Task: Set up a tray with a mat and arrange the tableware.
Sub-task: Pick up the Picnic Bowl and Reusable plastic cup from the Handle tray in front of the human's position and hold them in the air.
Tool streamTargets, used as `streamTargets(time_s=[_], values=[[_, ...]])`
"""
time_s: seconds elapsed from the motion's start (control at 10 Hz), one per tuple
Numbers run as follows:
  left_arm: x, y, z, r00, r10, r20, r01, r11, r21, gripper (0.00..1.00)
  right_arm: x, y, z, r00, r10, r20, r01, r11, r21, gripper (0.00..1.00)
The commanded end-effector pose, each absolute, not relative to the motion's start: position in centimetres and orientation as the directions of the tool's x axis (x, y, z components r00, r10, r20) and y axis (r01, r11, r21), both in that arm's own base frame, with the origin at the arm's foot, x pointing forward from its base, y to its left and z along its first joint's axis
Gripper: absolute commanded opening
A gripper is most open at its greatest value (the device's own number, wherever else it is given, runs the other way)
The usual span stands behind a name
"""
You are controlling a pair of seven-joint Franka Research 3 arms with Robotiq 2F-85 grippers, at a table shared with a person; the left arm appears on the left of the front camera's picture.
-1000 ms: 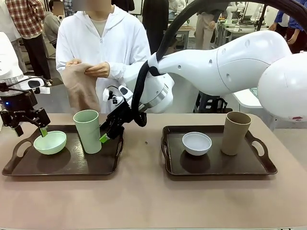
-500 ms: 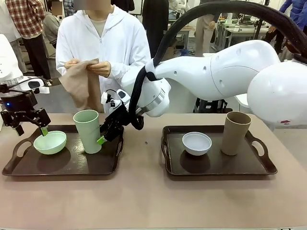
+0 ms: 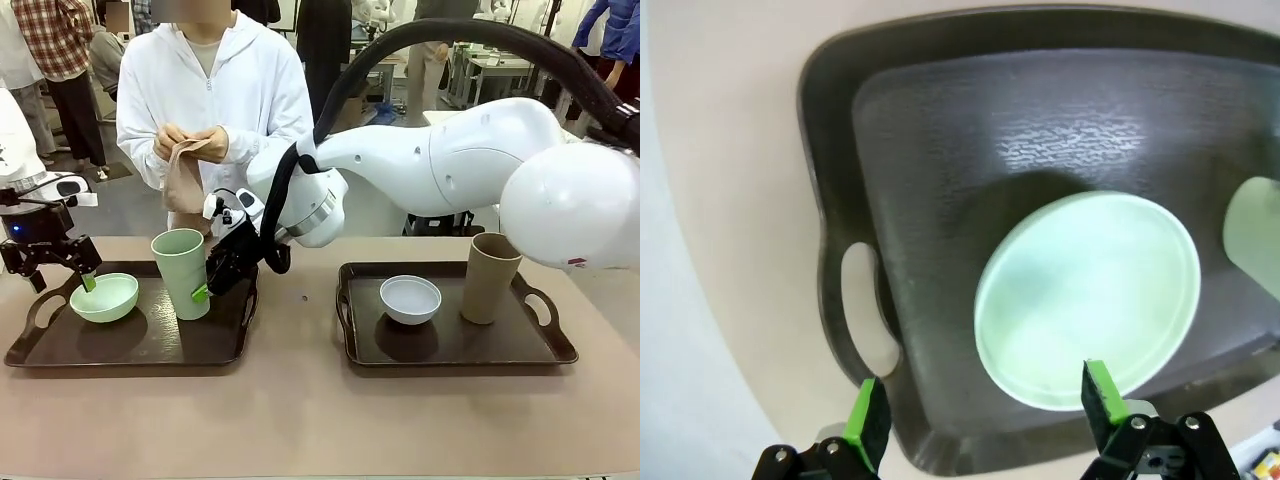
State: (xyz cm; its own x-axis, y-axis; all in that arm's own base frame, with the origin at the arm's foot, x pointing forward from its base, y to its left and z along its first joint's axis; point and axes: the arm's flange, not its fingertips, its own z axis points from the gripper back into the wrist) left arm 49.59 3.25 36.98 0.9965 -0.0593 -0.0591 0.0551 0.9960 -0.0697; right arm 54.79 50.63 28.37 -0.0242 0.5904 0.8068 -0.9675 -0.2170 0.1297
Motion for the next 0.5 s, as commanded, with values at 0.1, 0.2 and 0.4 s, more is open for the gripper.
streamTargets(time_s=[0.1,0.2,0.4], values=[[51.0,3.5,36.4,0.997,-0.051,-0.05,0.047,0.996,-0.076,1.0,55.7,52.7,28.1,-0.016,0.6,0.8,-0.967,-0.211,0.139,1.0],[51.1,3.3,36.0,0.997,-0.055,-0.054,0.051,0.995,-0.08,1.0,55.9,53.1,27.8,-0.01,0.599,0.801,-0.967,-0.21,0.145,1.0],[51.7,2.7,35.3,0.997,-0.054,-0.061,0.049,0.996,-0.077,1.0,56.1,53.5,27.5,-0.01,0.596,0.803,-0.966,-0.213,0.146,1.0]])
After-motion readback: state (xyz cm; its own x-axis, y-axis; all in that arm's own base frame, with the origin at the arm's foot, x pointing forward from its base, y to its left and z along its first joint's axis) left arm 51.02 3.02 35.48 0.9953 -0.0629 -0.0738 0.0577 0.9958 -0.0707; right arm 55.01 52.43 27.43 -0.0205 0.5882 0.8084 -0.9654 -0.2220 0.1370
